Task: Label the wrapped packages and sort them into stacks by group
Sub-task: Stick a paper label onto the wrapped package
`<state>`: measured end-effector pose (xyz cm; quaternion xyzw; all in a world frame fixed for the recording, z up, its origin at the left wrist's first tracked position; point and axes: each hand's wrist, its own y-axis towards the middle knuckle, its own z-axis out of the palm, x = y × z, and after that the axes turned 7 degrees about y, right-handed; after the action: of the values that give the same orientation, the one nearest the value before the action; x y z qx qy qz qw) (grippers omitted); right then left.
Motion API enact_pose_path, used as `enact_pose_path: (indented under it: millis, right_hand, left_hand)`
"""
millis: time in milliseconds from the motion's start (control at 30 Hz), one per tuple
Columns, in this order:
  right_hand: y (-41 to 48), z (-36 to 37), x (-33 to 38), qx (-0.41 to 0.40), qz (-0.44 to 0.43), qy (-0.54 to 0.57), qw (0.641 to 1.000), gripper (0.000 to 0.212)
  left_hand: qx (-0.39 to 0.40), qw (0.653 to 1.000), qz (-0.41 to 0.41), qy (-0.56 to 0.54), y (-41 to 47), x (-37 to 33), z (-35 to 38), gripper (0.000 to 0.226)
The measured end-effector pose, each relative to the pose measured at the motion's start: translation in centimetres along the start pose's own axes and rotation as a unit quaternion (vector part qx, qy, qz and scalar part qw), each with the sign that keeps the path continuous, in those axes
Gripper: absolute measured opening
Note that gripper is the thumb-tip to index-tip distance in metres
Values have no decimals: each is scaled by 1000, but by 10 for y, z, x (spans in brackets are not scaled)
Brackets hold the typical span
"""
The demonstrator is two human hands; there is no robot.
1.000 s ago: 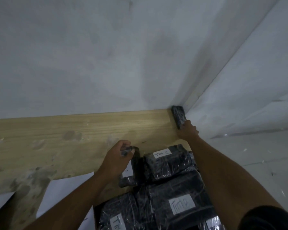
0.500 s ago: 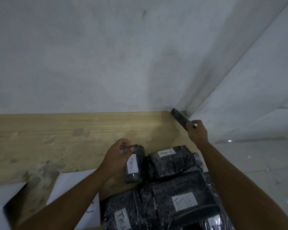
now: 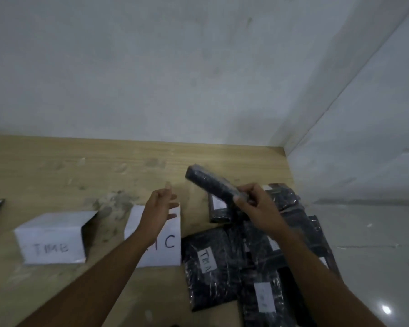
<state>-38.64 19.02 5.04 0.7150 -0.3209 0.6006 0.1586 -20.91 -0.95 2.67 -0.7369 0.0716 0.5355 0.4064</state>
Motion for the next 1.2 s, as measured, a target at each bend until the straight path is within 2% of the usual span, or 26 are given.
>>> enact_pose_path:
  millis: [67, 200, 333, 400, 533, 700, 867, 967, 1033, 1100, 1200]
  right_hand:
    - [-21, 31, -9, 49, 15, 9, 999, 26]
    - [-58, 86, -34, 106, 31, 6, 994, 24]
    - [-90, 140, -56, 188, 78, -31, 979, 30]
    - [-102, 163, -64, 226, 93, -58, 968, 34]
    - [-120, 198, -81, 249, 91, -123, 956, 43]
    - [-130, 216, -92, 228, 71, -215, 947, 56]
    - [-135, 221, -92, 197, 50, -257, 945, 57]
    - [-137, 230, -91, 195, 20, -341, 920, 66]
    - [-135, 244, -85, 164, -24, -368, 915, 57]
    - [-130, 268, -73, 131, -61, -343, 928, 43]
    - [-118, 323, -58, 151, -101, -306, 934, 33]
  left_hand:
    - [1, 999, -30, -25, -13, 16, -29, 45]
    - [38, 997, -56, 21, -43, 59, -76, 59]
    - [-15, 994, -85, 65, -73, 111, -122, 38]
    - [-11, 991, -99, 89, -89, 132, -143, 30]
    - [20, 980, -113, 164, -111, 163, -174, 21]
    - [18, 969, -80, 233, -111, 183, -180, 27]
    - [18, 951, -38, 307, -108, 189, -178, 29]
    - [34, 948, -38, 314, -105, 193, -186, 31]
    - [22, 957, -64, 281, -103, 193, -198, 32]
    - [-7, 966, -80, 247, -99, 194, -218, 31]
    - [-62, 976, -81, 194, -99, 195, -265, 21]
